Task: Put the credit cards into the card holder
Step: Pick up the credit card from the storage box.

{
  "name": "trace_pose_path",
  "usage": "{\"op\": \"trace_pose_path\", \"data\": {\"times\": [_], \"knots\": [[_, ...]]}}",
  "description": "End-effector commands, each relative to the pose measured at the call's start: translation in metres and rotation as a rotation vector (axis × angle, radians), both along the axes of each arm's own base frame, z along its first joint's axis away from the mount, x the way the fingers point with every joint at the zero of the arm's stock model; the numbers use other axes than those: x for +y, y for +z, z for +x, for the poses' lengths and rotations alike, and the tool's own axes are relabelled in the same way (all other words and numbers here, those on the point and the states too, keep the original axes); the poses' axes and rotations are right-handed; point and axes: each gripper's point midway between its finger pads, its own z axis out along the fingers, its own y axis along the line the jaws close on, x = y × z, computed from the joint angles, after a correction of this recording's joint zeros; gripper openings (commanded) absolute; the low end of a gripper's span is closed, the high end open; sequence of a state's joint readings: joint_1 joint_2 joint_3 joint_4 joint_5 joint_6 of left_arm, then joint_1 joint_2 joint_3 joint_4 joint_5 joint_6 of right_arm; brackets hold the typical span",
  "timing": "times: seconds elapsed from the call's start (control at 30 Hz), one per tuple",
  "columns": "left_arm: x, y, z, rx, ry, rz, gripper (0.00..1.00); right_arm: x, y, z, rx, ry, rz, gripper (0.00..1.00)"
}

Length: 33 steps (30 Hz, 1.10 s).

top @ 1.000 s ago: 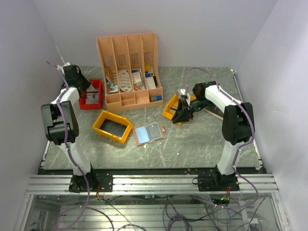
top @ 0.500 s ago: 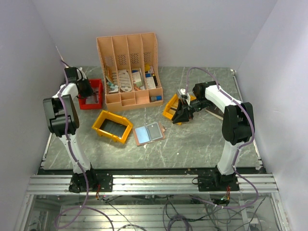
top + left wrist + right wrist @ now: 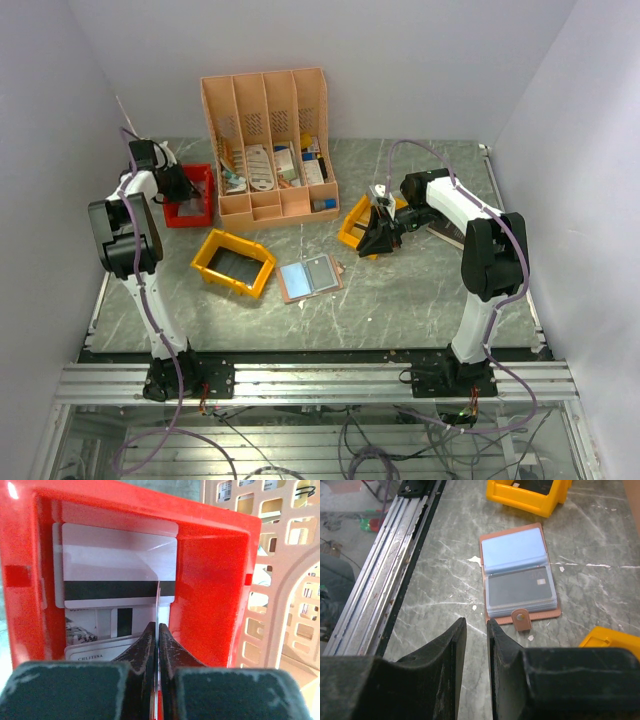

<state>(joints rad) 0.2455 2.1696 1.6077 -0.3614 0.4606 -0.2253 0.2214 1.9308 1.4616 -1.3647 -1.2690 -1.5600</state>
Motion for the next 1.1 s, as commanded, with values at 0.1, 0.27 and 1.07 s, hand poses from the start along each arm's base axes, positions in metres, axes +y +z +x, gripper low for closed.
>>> {"op": "trace_pose_path", "data": {"times": [0.1,0.27,1.07], "knots": [[-0.006,-0.009,0.000,0.043,-0.004,-0.061,0.15,-0.001,0.009,-0.002,-0.002,-0.012,0.020,0.24],[-0.004,-0.012,-0.001,0.057,0.004,-0.062,0.18,-0.001,0.009,-0.002,-0.002,-0.012,0.019,0.24],[0.009,0.005,-0.001,0.017,0.047,-0.154,0.14,-0.002,0.010,-0.002,-0.006,-0.012,0.019,0.24]]}}
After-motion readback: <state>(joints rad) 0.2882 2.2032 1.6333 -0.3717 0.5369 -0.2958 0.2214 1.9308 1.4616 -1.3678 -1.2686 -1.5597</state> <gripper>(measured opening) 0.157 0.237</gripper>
